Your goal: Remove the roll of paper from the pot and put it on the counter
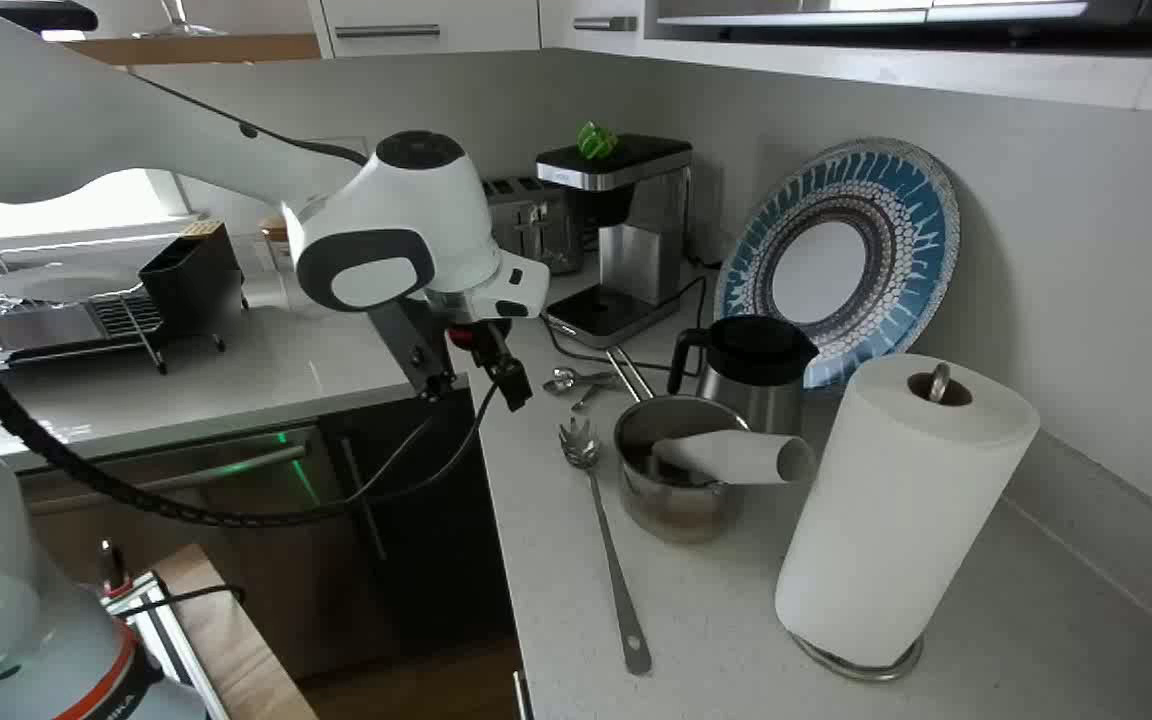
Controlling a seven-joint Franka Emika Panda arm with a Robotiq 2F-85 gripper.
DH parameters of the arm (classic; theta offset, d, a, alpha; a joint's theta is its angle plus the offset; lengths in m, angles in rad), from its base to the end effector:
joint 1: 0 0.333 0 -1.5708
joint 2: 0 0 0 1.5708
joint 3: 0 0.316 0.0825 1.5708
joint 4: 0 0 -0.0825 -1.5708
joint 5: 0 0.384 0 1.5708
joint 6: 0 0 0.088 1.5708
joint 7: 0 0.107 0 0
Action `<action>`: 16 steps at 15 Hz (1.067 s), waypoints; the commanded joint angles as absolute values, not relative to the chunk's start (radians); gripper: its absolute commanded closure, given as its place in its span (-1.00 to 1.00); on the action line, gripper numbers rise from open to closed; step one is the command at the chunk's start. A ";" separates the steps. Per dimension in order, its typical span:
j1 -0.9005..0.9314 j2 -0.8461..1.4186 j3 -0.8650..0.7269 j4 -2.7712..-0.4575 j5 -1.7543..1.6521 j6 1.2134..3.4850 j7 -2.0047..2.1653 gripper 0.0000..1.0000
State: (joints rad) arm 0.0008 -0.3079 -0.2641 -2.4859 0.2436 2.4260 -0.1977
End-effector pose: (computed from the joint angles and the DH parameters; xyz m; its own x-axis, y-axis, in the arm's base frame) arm 0.4419 -0.1198 0.4210 0.9353 -0.2483 0.2521 -0.1920 -0.9546 -0.2278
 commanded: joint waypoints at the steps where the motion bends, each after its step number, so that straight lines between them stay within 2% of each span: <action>1: -0.025 -0.306 -0.239 -2.484 0.254 2.422 -0.205 -1.00; 6: -0.151 -0.353 -0.176 -2.511 0.055 2.536 -0.009 -1.00; 16: -0.520 -0.503 -0.137 -2.557 -0.264 2.571 0.401 -1.00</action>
